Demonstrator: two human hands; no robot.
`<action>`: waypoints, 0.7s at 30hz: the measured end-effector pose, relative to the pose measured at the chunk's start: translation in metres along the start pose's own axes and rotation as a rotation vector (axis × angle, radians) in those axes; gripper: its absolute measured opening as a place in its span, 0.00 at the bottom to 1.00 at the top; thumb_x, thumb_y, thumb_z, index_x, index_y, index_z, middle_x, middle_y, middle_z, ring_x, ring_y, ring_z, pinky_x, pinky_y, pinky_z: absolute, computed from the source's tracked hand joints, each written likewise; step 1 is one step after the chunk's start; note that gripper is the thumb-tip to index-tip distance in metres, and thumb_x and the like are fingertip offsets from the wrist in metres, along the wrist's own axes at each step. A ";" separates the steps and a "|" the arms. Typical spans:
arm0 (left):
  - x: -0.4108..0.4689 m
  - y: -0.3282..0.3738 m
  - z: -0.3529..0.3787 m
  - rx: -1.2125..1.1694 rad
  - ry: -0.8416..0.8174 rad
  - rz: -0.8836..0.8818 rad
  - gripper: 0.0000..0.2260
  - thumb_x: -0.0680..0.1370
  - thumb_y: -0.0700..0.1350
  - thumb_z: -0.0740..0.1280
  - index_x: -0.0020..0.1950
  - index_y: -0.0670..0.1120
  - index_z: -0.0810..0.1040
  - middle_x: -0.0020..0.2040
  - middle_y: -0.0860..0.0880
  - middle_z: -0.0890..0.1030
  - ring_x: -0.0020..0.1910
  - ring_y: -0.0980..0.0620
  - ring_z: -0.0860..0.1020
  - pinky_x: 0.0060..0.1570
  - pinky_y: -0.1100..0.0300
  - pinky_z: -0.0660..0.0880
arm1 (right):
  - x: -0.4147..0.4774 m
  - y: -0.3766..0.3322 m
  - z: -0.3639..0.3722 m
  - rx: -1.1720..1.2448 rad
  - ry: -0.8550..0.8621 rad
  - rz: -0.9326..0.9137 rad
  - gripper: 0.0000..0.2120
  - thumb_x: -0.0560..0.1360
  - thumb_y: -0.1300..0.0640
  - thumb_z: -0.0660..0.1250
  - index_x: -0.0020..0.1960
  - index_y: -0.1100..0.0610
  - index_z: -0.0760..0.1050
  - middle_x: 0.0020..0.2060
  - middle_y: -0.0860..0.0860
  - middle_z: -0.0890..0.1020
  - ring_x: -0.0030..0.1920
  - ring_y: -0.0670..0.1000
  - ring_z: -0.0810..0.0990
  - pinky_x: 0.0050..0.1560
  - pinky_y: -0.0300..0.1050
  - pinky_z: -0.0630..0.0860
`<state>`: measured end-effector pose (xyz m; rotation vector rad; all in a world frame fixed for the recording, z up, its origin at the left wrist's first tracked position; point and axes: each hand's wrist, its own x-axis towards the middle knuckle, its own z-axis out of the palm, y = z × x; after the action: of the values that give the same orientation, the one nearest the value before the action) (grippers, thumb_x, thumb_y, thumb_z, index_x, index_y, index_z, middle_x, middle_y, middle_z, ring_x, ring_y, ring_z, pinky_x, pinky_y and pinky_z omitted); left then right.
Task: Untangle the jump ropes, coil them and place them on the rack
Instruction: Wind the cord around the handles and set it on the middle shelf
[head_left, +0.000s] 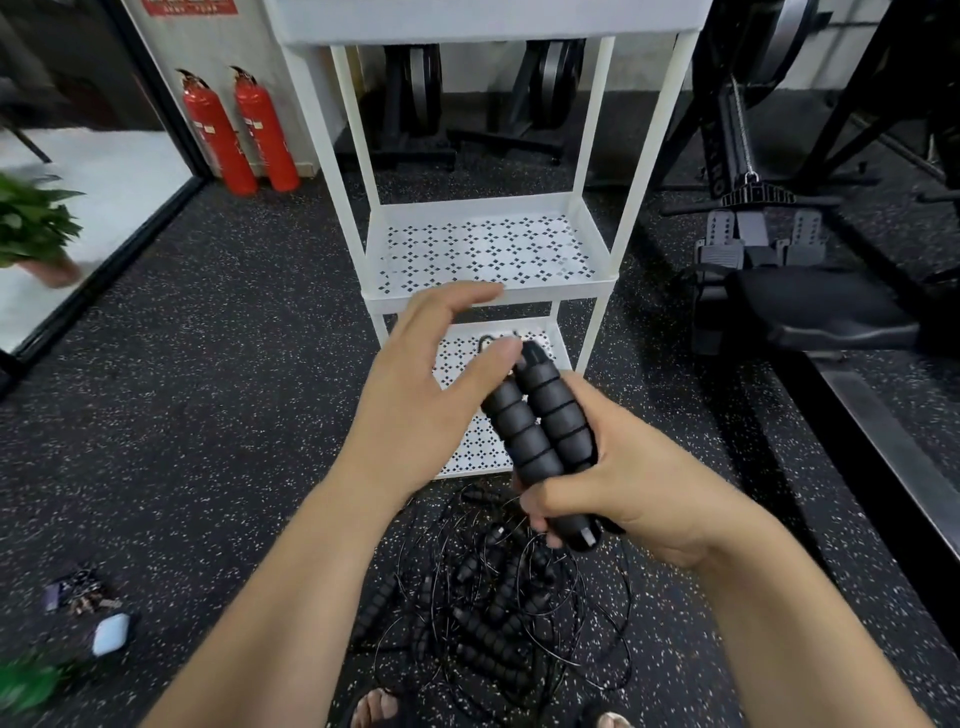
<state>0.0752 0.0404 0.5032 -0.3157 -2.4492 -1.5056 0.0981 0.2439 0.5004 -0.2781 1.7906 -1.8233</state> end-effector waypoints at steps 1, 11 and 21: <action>0.000 0.001 0.002 -0.006 -0.013 0.061 0.11 0.85 0.52 0.68 0.67 0.57 0.81 0.67 0.63 0.79 0.72 0.65 0.72 0.75 0.58 0.68 | -0.003 -0.002 0.000 -0.035 -0.056 0.012 0.34 0.72 0.78 0.72 0.66 0.47 0.73 0.43 0.63 0.82 0.39 0.61 0.82 0.38 0.53 0.80; -0.007 -0.011 0.008 0.022 -0.011 0.008 0.17 0.83 0.55 0.60 0.43 0.46 0.81 0.35 0.48 0.79 0.37 0.50 0.76 0.42 0.50 0.74 | -0.017 -0.011 -0.003 -0.152 -0.053 0.101 0.27 0.72 0.76 0.75 0.64 0.61 0.68 0.48 0.61 0.88 0.40 0.54 0.84 0.35 0.44 0.79; 0.015 -0.019 0.004 -0.366 0.163 -0.303 0.23 0.80 0.58 0.71 0.33 0.46 0.73 0.33 0.44 0.67 0.33 0.45 0.61 0.36 0.50 0.61 | -0.010 -0.009 -0.008 -0.032 0.110 0.054 0.13 0.72 0.73 0.78 0.54 0.70 0.80 0.48 0.74 0.84 0.37 0.54 0.82 0.35 0.43 0.78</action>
<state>0.0551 0.0359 0.4901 0.1191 -2.1584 -2.0204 0.0997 0.2552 0.5103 -0.1429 1.8849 -1.8049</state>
